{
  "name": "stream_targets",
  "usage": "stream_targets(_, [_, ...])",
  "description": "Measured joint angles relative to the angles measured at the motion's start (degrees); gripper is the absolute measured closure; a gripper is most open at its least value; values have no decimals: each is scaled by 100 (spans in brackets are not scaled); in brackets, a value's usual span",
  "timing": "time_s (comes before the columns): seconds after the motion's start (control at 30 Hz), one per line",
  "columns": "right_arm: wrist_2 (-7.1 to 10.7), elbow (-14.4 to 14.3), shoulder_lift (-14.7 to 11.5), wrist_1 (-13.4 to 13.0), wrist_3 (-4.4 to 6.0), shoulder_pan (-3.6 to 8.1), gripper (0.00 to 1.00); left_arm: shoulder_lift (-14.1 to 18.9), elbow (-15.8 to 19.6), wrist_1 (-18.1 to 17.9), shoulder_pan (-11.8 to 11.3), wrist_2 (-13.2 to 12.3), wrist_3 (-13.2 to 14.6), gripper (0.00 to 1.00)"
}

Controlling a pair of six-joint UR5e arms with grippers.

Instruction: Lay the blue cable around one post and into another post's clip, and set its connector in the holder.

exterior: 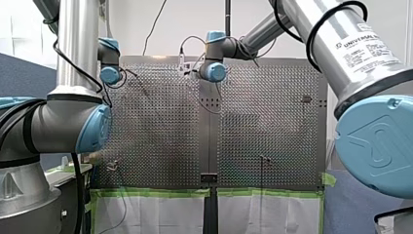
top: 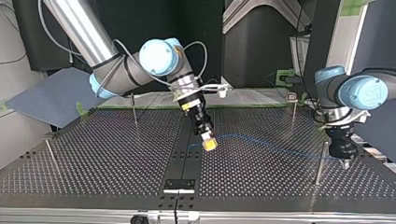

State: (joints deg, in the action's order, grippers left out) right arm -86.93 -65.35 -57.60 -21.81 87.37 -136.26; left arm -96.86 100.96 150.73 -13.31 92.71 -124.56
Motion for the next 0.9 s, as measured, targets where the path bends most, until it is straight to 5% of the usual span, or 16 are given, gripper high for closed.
stream_targets(0.83, [56,0,228,19,5,442,100,-231,3,-85,49,-194,-116,100])
stream_targets(0.9, [46,0,252,80,-6,466,100,-231,6,-116,51,-213,-165,92])
